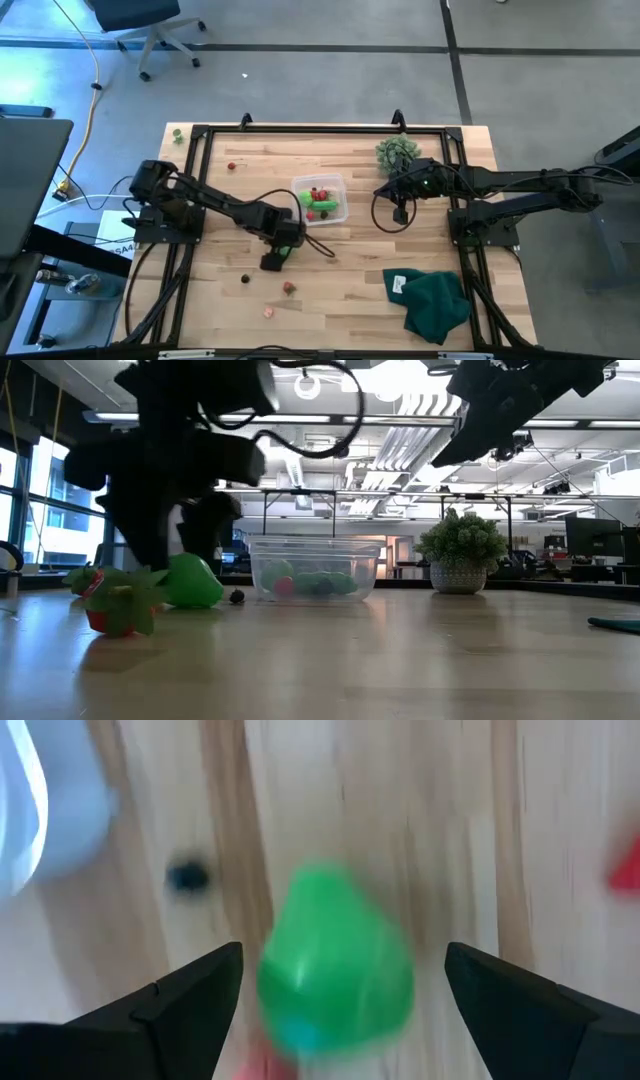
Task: Pick and placing Produce into tupperware
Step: Put the pear into the transparent bin
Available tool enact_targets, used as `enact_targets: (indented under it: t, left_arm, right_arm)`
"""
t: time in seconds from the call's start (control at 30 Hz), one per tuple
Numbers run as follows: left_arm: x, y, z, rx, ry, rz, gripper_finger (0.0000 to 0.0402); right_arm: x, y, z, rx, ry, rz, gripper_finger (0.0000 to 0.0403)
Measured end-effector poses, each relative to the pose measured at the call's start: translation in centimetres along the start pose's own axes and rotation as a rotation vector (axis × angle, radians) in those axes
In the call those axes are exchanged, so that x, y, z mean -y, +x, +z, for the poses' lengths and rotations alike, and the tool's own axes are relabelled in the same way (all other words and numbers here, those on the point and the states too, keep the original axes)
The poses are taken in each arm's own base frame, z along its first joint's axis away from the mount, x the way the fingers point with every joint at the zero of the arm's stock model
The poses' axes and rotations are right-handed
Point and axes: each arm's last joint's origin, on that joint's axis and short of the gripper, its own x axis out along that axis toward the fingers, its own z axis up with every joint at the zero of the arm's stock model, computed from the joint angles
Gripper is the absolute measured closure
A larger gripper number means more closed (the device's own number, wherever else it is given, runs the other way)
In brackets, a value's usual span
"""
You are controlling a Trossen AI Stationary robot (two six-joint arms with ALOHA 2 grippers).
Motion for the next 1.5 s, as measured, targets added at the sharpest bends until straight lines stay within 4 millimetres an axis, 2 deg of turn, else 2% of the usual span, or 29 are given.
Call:
enact_targets:
  t: [0.17,0.97,1.3,1.5]
  left_arm:
    - [0.0,0.7,0.1,-0.012,0.003,-0.007,0.0067]
    - [-0.1,1.4,0.1,-0.024,0.034,0.031,0.0067]
    - [-0.1,1.4,0.0,-0.033,0.03,0.043,0.0129]
    - [-0.1,1.4,0.0,-0.041,0.03,0.043,0.0146]
  right_arm:
    - [0.0,0.0,0.0,-0.002,0.0,0.001,0.0401]
    - [0.0,0.0,-0.1,-0.011,0.0,0.001,0.0401]
    - [0.0,0.0,-0.1,-0.011,0.0,0.001,0.0401]
    - [0.0,0.0,-0.1,-0.011,0.0,0.001,0.0401]
